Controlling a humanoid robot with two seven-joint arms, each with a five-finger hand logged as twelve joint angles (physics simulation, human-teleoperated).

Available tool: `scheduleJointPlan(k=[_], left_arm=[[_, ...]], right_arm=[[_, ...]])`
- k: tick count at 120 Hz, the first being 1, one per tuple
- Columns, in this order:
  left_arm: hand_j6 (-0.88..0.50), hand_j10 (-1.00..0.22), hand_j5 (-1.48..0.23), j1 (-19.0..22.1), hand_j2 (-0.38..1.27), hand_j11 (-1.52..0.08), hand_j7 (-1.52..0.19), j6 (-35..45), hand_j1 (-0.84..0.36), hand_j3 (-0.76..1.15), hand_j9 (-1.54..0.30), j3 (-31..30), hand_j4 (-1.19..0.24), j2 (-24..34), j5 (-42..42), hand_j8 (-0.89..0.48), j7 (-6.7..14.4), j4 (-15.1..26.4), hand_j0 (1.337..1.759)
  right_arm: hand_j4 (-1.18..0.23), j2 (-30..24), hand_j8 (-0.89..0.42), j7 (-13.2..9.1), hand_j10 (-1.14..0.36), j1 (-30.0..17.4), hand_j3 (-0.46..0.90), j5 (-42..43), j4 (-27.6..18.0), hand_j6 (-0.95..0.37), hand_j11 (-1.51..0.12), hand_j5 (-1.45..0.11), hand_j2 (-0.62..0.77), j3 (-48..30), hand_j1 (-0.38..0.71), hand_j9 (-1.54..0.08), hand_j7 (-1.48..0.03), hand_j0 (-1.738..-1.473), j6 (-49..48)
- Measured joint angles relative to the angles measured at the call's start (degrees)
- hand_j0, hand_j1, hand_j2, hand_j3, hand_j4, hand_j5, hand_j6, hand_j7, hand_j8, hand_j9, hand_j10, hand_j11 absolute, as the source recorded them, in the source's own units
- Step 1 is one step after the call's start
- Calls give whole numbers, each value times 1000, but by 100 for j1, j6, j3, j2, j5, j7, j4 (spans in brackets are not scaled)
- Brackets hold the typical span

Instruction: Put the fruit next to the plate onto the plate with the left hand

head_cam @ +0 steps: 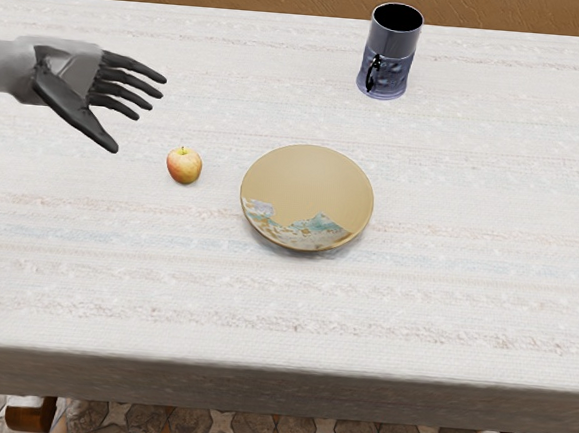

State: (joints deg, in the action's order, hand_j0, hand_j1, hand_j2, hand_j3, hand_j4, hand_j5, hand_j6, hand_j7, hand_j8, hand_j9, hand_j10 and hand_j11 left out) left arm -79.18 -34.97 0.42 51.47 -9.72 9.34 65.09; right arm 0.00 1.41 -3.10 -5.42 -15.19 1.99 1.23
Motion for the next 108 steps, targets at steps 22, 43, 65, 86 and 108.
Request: scheduleJointPlan(k=[22,43,65,86,108], left_arm=[[-251,-250,-325,15,51,-324,-324,47,51,0,-324,7,-251,-5,-758,-251,5,6,1658],[-254,-254,-328,54,52,-328,-328,1558,48,0,-328,-146,-254,-730,-2131,-254,101,35,1658],[-257,-256,-331,-78,53,-331,-331,3920,45,0,-331,-1307,-257,-1781,-3043,-257,161,64,1658],[-264,-263,-339,-31,54,-339,-339,4761,38,0,-339,-1929,-263,-2427,-3191,-264,171,-38,1658],[-287,-286,-370,138,59,-370,-370,4941,9,0,-370,-2255,-287,-2807,-3191,-287,169,-428,1658]], right_arm=[[-31,0,-31,2,-31,-15,0,4,7,-31,-40,-40,-6,6,-312,-40,-40,-1658,0],[-31,0,-31,0,-31,-22,0,5,11,-31,-40,-40,-6,11,-312,-40,-40,-1658,0],[-31,0,-31,0,-31,-23,0,6,10,-31,-40,-40,-6,12,-312,-40,-40,-1658,0],[-31,0,-31,0,-31,-23,0,6,10,-31,-40,-40,-6,12,-312,-40,-40,-1658,0],[-31,0,-31,0,-31,-23,0,6,10,-31,-40,-40,-6,12,-312,-40,-40,-1658,0]])
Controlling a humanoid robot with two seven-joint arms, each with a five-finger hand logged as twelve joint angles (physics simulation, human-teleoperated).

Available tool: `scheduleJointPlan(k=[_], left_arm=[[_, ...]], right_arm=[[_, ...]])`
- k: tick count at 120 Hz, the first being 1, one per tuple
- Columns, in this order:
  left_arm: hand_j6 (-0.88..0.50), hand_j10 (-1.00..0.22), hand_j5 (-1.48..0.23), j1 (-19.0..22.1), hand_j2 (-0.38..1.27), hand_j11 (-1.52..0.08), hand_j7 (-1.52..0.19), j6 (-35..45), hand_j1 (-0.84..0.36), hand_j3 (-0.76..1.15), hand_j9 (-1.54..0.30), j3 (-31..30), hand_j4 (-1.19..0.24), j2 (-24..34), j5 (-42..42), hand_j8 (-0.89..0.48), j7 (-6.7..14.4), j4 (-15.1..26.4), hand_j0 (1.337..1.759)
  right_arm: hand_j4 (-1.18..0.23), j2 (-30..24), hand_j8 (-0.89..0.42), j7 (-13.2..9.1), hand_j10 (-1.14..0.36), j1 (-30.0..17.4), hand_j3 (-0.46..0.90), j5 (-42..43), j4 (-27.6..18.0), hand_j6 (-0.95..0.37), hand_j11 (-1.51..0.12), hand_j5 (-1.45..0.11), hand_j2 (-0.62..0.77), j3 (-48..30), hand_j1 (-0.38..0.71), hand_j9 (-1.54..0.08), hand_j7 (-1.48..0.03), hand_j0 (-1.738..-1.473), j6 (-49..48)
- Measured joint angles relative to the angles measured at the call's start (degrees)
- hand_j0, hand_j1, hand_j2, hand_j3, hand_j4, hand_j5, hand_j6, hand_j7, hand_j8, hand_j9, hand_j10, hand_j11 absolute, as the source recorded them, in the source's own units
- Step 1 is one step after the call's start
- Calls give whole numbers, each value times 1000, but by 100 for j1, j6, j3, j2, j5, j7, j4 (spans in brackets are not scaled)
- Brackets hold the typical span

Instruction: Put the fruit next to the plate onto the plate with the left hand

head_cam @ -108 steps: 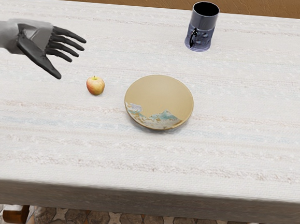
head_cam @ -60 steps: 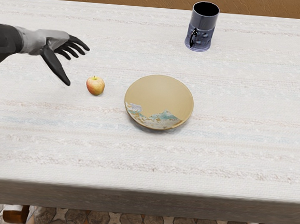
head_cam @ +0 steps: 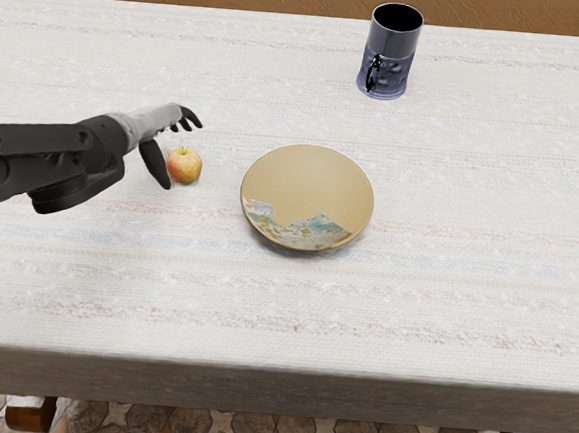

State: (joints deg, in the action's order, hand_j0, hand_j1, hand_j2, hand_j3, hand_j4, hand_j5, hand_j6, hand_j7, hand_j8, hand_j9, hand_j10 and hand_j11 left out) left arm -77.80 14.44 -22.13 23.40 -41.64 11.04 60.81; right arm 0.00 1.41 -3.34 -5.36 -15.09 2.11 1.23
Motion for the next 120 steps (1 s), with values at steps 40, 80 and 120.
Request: scheduleJointPlan(k=[40,80,120], left_arm=[[-353,-353,-457,46,72,-457,-457,31,-71,0,-457,-374,-353,-510,17,-353,-13,-532,1658],[-423,-423,-548,28,86,-548,-548,-12,-155,0,-548,-488,-423,-705,25,-423,-7,-617,1658],[-456,-573,-701,29,159,-746,-737,-57,-274,0,-747,-654,-600,-740,-1,-422,5,-654,1656]], right_arm=[[-31,0,-31,0,-31,0,0,0,0,-31,-40,-40,-6,0,-312,-40,-40,-1658,0],[-31,0,-31,0,-31,0,0,0,-2,-31,-40,-40,-6,0,-312,-40,-40,-1658,0],[-31,0,-31,0,-31,0,0,0,1,-31,-40,-40,-6,0,-312,-40,-40,-1658,0]])
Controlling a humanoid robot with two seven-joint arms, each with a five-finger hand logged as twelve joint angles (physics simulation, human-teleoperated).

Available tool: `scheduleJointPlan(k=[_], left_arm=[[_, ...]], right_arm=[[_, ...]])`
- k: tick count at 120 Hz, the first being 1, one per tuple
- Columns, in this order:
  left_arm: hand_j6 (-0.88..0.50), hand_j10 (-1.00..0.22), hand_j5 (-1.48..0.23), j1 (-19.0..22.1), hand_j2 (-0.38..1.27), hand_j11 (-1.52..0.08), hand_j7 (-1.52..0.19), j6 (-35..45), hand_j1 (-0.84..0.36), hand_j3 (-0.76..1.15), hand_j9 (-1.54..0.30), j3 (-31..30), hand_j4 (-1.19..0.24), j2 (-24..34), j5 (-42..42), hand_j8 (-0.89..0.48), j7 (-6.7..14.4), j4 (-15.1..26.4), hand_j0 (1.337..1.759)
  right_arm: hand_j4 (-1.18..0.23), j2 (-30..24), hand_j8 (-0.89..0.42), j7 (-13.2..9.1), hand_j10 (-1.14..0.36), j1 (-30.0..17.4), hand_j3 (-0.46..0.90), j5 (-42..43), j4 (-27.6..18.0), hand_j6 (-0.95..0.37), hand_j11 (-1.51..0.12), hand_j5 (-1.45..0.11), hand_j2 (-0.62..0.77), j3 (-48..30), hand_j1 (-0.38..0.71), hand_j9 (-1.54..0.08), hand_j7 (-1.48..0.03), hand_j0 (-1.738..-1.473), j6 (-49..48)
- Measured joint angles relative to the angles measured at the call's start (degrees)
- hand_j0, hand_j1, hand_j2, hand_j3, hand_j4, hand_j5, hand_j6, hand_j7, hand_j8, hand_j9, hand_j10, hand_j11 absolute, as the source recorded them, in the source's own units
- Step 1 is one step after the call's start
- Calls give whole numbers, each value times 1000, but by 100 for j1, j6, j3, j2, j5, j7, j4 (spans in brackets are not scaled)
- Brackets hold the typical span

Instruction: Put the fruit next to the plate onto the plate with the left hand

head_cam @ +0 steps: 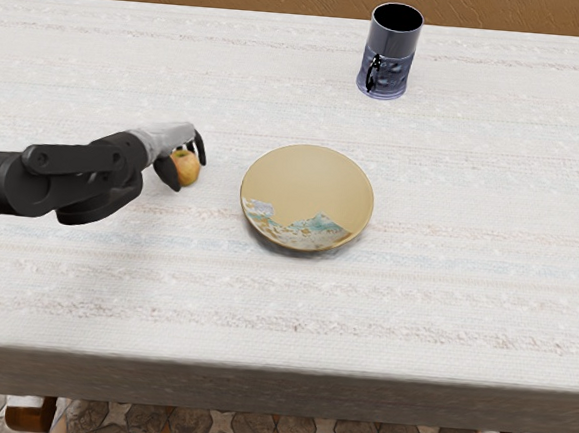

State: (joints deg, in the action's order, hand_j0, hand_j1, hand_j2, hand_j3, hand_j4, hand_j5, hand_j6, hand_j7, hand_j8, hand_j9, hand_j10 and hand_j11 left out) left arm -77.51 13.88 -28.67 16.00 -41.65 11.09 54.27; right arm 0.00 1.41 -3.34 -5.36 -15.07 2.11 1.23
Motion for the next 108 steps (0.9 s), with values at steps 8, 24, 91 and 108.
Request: scheduleJointPlan(k=[8,24,91,108], left_arm=[[-465,-595,-744,-32,236,-778,-771,-5,-273,0,-779,-12,-614,6,10,-451,4,4,1656],[-459,-622,-801,-206,330,-815,-811,-12,-288,0,-816,-22,-630,32,23,-455,7,26,1656],[-392,-647,-931,-1165,413,-884,-900,-109,-341,0,-884,239,-637,-783,67,-398,81,236,1656],[-381,-641,-949,-1385,407,-895,-906,-168,-348,0,-891,445,-628,-1433,226,-381,192,235,1656]], right_arm=[[-31,0,-31,0,-31,0,0,0,-2,-31,-40,-40,-6,0,-312,-40,-40,-1658,0],[-31,0,-31,0,-31,0,0,0,-2,-31,-40,-40,-6,0,-312,-40,-40,-1658,0],[-31,0,-31,0,-31,0,0,0,0,-31,-40,-40,-6,0,-312,-40,-40,-1658,0],[-31,0,-31,0,-31,0,0,0,0,-31,-40,-40,-6,0,-312,-40,-40,-1658,0]])
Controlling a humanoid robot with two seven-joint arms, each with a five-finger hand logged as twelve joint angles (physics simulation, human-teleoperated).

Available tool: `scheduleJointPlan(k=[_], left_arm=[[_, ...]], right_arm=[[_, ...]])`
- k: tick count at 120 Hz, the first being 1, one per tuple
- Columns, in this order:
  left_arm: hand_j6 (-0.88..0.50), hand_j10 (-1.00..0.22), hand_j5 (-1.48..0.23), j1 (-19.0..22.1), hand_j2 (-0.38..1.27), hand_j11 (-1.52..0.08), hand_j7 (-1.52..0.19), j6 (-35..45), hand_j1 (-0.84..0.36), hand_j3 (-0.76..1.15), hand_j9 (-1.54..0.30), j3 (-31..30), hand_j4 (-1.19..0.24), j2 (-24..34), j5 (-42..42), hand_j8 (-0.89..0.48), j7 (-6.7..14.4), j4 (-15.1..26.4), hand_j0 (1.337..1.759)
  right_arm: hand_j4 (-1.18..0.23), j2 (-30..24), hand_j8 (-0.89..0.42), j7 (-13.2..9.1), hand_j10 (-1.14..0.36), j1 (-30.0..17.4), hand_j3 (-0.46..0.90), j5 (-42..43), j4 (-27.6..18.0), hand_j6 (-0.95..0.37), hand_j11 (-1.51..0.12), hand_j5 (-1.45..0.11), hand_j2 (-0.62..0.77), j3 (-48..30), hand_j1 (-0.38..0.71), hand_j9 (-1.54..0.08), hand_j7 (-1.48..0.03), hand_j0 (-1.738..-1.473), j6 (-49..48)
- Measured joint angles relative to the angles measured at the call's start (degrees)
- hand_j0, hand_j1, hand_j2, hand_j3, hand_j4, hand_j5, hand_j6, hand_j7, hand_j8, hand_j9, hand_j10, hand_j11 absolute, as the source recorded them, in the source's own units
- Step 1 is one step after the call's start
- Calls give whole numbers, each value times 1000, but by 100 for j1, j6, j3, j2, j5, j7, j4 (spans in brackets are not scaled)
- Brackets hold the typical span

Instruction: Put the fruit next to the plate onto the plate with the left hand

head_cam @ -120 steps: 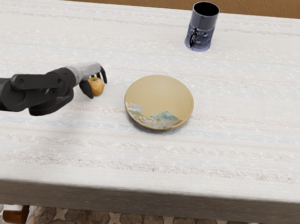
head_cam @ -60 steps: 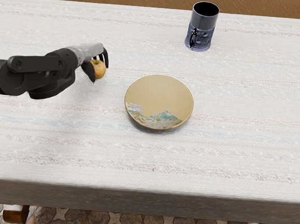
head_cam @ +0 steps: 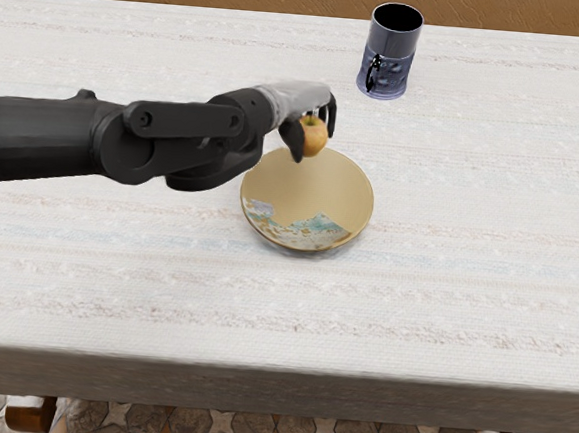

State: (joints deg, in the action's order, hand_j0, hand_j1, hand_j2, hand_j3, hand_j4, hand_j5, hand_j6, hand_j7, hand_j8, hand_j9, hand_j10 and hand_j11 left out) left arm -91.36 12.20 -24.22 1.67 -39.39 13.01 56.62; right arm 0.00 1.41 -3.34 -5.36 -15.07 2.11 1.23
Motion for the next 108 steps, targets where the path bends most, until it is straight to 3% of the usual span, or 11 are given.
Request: scheduleJointPlan(k=[45,66,78,92,108], left_arm=[[-374,-634,-938,486,406,-884,-891,-369,-353,0,-877,90,-627,-167,279,-378,162,51,1656],[-343,-460,-644,511,239,-622,-625,-506,-165,0,-619,95,-457,-167,550,-344,167,-21,1657],[-308,-380,-521,214,167,-508,-510,-531,-83,0,-506,197,-378,-94,597,-309,167,-25,1658],[-284,-324,-437,101,116,-430,-431,-758,-26,0,-429,472,-323,618,641,-284,167,89,1658],[-269,-290,-385,438,85,-381,-382,-1502,8,0,-381,1068,-289,2798,1297,-269,165,562,1658]], right_arm=[[-31,0,-31,0,-31,0,0,-1,-1,-31,-40,-40,-6,0,-312,-40,-40,-1658,0],[-31,0,-31,0,-31,0,0,0,-2,-31,-40,-40,-6,0,-312,-40,-40,-1658,0],[-31,0,-31,0,-31,0,0,0,-1,-31,-40,-40,-6,0,-312,-40,-40,-1658,0],[-31,0,-31,0,-31,0,0,0,0,-31,-40,-40,-6,0,-312,-40,-40,-1658,0],[-31,0,-31,0,-31,0,0,0,0,-31,-40,-40,-6,0,-312,-40,-40,-1658,0]])
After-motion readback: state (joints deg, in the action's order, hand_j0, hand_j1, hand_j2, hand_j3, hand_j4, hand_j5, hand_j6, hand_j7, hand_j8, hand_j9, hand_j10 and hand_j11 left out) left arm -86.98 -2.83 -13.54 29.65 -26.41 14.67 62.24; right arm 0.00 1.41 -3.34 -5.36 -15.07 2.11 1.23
